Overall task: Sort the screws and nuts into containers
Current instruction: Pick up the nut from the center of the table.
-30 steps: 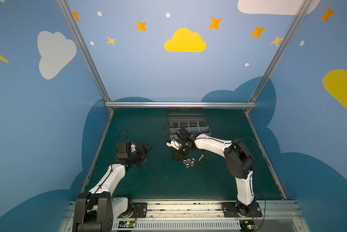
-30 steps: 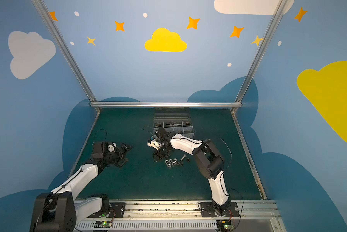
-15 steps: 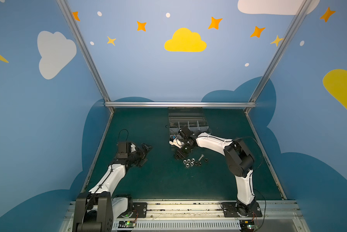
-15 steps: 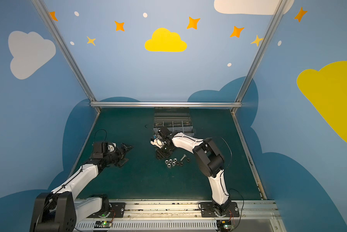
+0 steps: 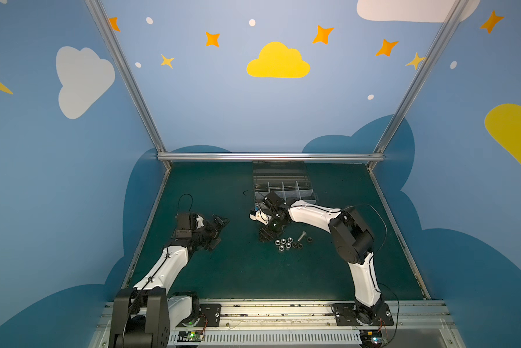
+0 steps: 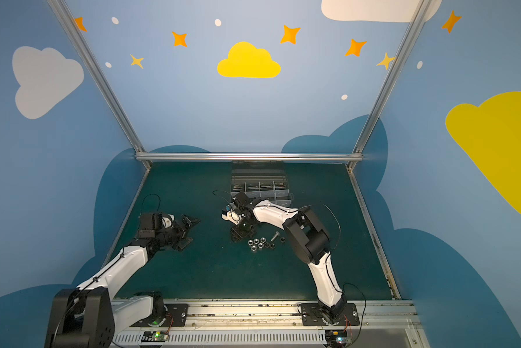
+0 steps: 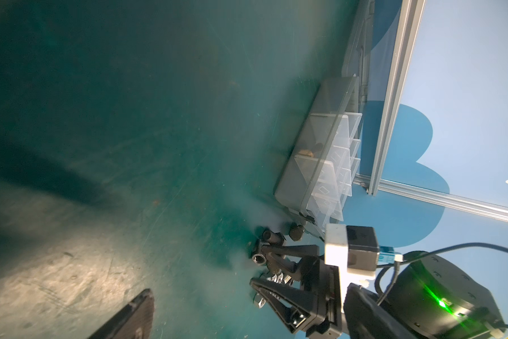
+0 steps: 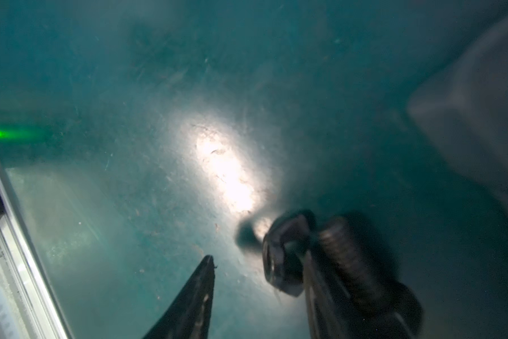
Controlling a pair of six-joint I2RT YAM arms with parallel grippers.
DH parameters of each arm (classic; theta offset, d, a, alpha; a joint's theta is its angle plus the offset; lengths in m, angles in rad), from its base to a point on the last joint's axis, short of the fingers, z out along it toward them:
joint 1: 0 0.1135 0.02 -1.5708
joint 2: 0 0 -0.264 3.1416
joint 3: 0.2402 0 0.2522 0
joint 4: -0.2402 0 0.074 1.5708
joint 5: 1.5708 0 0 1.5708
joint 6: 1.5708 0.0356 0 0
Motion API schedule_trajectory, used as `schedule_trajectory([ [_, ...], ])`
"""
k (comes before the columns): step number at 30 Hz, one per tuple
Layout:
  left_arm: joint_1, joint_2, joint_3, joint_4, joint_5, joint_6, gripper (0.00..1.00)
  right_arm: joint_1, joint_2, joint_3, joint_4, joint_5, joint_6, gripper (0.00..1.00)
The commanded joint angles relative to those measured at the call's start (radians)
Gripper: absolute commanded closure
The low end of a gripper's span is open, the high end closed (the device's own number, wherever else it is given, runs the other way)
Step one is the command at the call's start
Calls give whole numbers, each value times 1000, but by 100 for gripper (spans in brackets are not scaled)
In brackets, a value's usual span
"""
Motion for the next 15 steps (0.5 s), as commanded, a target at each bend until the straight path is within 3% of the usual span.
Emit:
schedule_trajectory([
  [1,5,6,-7,6,-1,8,0,16,26,22,-29,-3,1,50],
  [15,5,1,-15,8,0,7,0,23,73,44,-34,68,70,50],
])
